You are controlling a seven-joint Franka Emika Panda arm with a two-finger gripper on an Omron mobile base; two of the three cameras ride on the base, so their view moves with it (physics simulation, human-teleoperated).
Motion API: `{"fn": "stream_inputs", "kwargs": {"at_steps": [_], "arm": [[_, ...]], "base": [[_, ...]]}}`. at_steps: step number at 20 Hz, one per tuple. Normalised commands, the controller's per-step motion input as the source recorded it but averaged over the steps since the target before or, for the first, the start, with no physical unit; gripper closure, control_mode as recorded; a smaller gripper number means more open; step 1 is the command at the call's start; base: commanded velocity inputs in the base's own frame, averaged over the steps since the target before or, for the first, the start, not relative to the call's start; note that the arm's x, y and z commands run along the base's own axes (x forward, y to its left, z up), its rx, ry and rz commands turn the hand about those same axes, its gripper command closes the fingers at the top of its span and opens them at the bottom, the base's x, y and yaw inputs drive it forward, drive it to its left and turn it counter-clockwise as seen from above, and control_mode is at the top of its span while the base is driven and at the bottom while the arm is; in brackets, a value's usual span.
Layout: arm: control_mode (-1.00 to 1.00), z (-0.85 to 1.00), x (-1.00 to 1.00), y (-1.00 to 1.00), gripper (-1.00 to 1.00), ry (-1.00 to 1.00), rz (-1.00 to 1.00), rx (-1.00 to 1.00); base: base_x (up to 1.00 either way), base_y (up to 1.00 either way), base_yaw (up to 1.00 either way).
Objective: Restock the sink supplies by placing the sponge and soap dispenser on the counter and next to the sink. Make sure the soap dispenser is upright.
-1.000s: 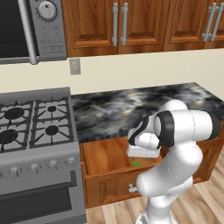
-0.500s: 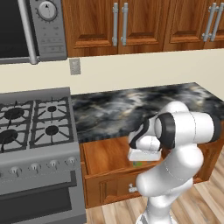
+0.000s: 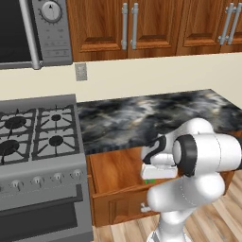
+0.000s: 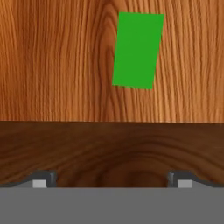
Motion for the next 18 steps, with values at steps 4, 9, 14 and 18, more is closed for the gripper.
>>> {"fn": "stream_inputs", "kwargs": {"at_steps": [4, 9, 14, 18], "arm": [[-1.0, 0.0, -0.77, -0.03, -1.0, 0.01, 0.0, 0.0], [-1.0, 0.0, -0.3, 0.0, -1.0, 0.01, 0.0, 0.0], [-1.0, -0.12, 0.24, 0.0, -1.0, -0.1, 0.0, 0.0], [-1.0, -0.51, 0.21, 0.0, -1.0, -0.12, 0.0, 0.0]], "base": [[0.0, 0.0, 0.0], [0.0, 0.0, 0.0], [0.0, 0.0, 0.0], [0.0, 0.0, 0.0]]}}
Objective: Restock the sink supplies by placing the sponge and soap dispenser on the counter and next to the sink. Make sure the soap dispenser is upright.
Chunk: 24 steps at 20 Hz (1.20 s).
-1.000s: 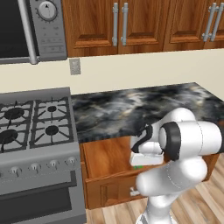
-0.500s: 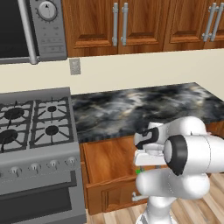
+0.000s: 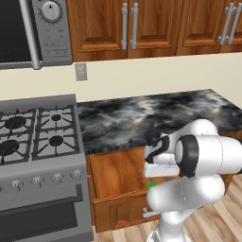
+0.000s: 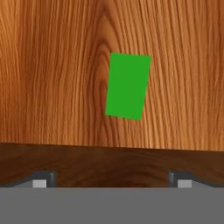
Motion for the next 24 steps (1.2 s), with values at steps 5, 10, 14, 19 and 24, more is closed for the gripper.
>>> {"fn": "stream_inputs", "kwargs": {"at_steps": [5, 10, 14, 19, 24], "arm": [[-1.0, -0.63, 0.11, 0.02, -1.0, -0.01, 0.0, -0.01], [-1.0, -0.24, 0.0, 0.09, -1.0, 0.0, -0.05, 0.0], [-1.0, -0.04, 0.0, 0.0, -1.0, 0.0, -0.01, 0.01], [-1.0, 0.0, 0.0, -0.04, -1.0, 0.0, 0.0, 0.01], [-1.0, 0.0, 0.09, 0.0, -1.0, 0.0, -0.08, 0.0]], "base": [[0.0, 0.0, 0.0], [0.0, 0.0, 0.0], [0.0, 0.0, 0.0], [0.0, 0.0, 0.0], [0.0, 0.0, 0.0]]}}
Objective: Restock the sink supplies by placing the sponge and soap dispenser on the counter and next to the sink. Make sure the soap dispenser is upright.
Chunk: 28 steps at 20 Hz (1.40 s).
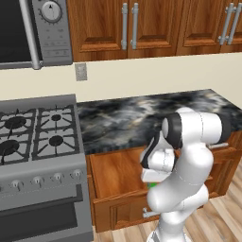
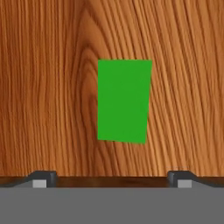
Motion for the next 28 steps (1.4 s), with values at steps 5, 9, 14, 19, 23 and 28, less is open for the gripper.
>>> {"fn": "stream_inputs", "kwargs": {"at_steps": [5, 9, 14, 19, 23, 28], "arm": [[-1.0, 0.0, 0.39, 0.03, -1.0, 0.0, -0.11, 0.0], [-1.0, -0.15, 0.16, -0.12, -1.0, 0.0, -0.02, 0.01], [-1.0, -0.23, 0.0, -0.01, -1.0, 0.0, 0.0, 0.0], [-1.0, -0.15, 0.0, 0.0, -1.0, 0.0, 0.0, 0.0], [-1.0, -0.24, 0.0, 0.0, -1.0, -0.01, 0.0, 0.0], [-1.0, -0.18, 0.0, 0.0, -1.0, 0.0, 0.0, -0.01]], "base": [[0.0, 0.0, 0.0], [0.0, 0.0, 0.0], [0.0, 0.0, 0.0], [0.0, 0.0, 0.0], [0.0, 0.0, 0.0], [0.0, 0.0, 0.0]]}}
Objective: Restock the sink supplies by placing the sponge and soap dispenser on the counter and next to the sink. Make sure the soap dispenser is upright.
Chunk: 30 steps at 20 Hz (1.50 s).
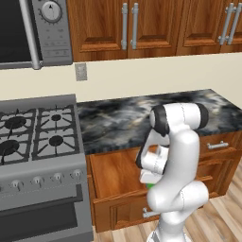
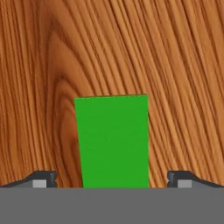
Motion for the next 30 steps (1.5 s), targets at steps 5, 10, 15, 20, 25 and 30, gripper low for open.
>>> {"fn": "stream_inputs", "kwargs": {"at_steps": [5, 10, 15, 20, 25, 30], "arm": [[-1.0, -0.18, 0.0, 0.01, -1.0, 0.0, 0.0, -0.02], [-1.0, -0.08, 0.0, 0.04, -1.0, 0.0, 0.0, -0.03], [-1.0, -0.04, 0.0, 0.03, -1.0, 0.0, 0.0, -0.01], [-1.0, -0.03, 0.07, 0.0, -1.0, 0.0, 0.0, 0.0], [-1.0, -0.12, 0.12, 0.0, -1.0, 0.0, 0.0, 0.0], [-1.0, -0.25, 0.03, 0.0, -1.0, 0.0, 0.0, 0.0]], "base": [[0.0, 0.0, 0.0], [0.0, 0.0, 0.0], [0.0, 0.0, 0.0], [0.0, 0.0, 0.0], [0.0, 0.0, 0.0], [0.0, 0.0, 0.0]]}}
